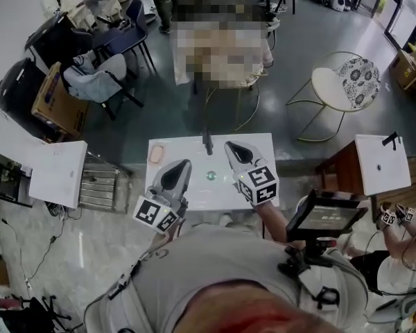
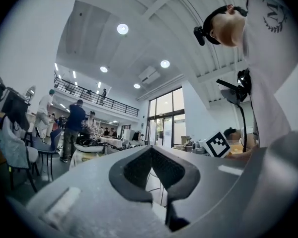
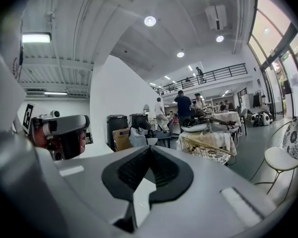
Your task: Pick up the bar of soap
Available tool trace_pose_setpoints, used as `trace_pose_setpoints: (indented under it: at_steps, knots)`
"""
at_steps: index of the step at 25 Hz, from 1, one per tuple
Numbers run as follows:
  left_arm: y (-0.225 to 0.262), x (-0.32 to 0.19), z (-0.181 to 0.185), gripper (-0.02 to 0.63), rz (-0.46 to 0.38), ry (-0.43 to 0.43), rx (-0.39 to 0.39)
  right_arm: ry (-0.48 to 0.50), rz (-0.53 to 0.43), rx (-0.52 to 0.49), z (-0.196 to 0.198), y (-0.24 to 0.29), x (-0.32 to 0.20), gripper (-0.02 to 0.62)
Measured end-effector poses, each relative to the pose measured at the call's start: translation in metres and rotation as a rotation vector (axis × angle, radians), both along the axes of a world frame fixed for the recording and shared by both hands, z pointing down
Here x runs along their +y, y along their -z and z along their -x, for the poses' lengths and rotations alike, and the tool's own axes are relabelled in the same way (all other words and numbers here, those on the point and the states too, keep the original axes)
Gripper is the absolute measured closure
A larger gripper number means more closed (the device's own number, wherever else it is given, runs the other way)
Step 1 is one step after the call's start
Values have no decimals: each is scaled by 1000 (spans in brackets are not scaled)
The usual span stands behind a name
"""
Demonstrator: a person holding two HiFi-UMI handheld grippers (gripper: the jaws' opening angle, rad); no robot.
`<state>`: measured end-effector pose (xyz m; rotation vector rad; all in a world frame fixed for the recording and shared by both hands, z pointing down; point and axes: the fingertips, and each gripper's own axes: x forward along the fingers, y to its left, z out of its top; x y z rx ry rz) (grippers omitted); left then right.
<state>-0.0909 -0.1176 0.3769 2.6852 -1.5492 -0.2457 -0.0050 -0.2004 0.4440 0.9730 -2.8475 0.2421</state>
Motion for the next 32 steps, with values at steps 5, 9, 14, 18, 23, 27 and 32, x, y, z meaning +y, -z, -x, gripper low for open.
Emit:
trace_pose_setpoints:
  at_steps: [5, 9, 14, 18, 23, 27, 32]
  knots:
    - [-1, -19, 7, 607, 19, 6, -3, -15, 74, -35, 5, -15, -8, 594]
    - [2, -39, 14, 607, 50, -15, 68, -72, 84, -83, -1, -7, -14, 594]
    - [20, -66, 21, 607, 23, -46, 110, -130, 55, -42, -11, 11, -24, 594]
    - [45, -75, 39, 607, -57, -5, 90, -161, 36, -15, -11, 21, -17, 594]
    - [57, -69, 66, 607, -98, 45, 103, -192, 60, -16, -1, 16, -3, 594]
    - [52, -68, 79, 607, -82, 93, 69, -200, 66, -10, 0, 14, 4, 594]
    - [40, -88, 85, 122, -28, 90, 53, -237, 57, 6, -10, 16, -2, 594]
